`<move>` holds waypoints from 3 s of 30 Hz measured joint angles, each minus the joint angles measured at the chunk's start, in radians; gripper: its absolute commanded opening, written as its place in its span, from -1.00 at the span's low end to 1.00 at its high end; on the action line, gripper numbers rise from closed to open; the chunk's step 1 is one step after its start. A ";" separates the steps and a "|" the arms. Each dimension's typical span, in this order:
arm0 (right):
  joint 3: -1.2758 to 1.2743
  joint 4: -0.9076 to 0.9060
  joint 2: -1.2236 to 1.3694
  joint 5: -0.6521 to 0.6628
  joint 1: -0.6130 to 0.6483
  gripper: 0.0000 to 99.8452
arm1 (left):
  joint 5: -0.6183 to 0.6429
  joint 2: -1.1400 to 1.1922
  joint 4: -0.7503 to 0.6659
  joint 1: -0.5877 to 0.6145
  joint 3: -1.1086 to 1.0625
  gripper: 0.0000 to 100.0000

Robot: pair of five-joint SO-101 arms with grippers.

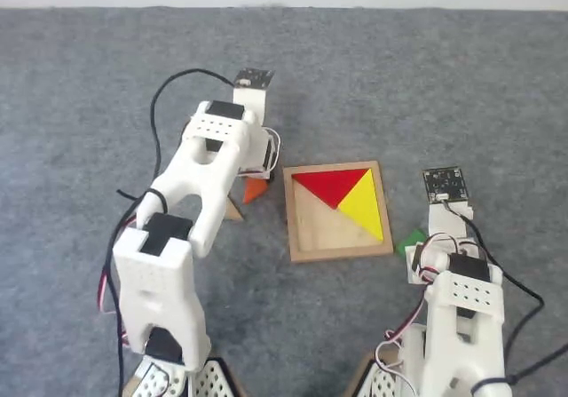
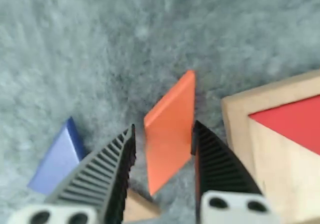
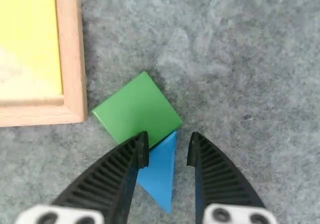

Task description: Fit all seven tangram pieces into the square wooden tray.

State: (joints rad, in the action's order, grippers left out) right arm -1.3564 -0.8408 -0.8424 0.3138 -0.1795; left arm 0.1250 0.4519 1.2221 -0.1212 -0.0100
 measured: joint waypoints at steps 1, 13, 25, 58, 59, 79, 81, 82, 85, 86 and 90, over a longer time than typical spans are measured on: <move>0.000 0.000 0.000 0.000 0.005 -0.71 | -0.012 -0.023 0.000 0.000 0.000 -0.65; 0.000 0.000 0.000 0.002 0.020 -0.71 | -0.104 -0.089 -0.135 -0.083 -0.183 -0.65; -0.014 0.006 -0.002 0.000 0.021 -0.71 | -0.103 -0.100 -0.150 -0.021 -0.235 -0.65; -0.014 0.006 -0.002 0.000 0.021 -0.71 | -0.212 -0.061 -0.141 -0.055 -0.172 -0.70; -0.014 0.006 -0.002 0.000 0.023 -0.71 | -0.212 -0.058 -0.132 -0.048 -0.164 -0.70; -0.014 0.006 -0.002 0.000 0.023 -0.71 | -0.267 -0.029 -0.052 0.031 -0.086 -0.71; -0.014 0.006 -0.002 0.000 0.023 -0.71 | -0.264 -0.029 -0.017 0.048 -0.044 -0.72; -0.014 0.006 -0.002 0.000 0.023 -0.71 | -0.264 -0.029 0.002 0.054 -0.023 -0.73; -0.014 0.006 -0.002 0.000 0.023 -0.71 | -0.264 -0.029 0.043 0.075 0.026 -0.73; -0.014 0.006 -0.002 0.000 0.023 -0.71 | -0.264 -0.029 0.049 0.083 0.037 -0.73; -0.014 0.006 -0.002 0.000 0.023 -0.71 | -0.264 -0.029 0.052 0.095 0.058 -0.73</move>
State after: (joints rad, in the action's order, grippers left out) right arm -1.3702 -0.8347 -0.8439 0.3138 -0.1565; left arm -0.1389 0.4227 1.2743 -0.0261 0.0483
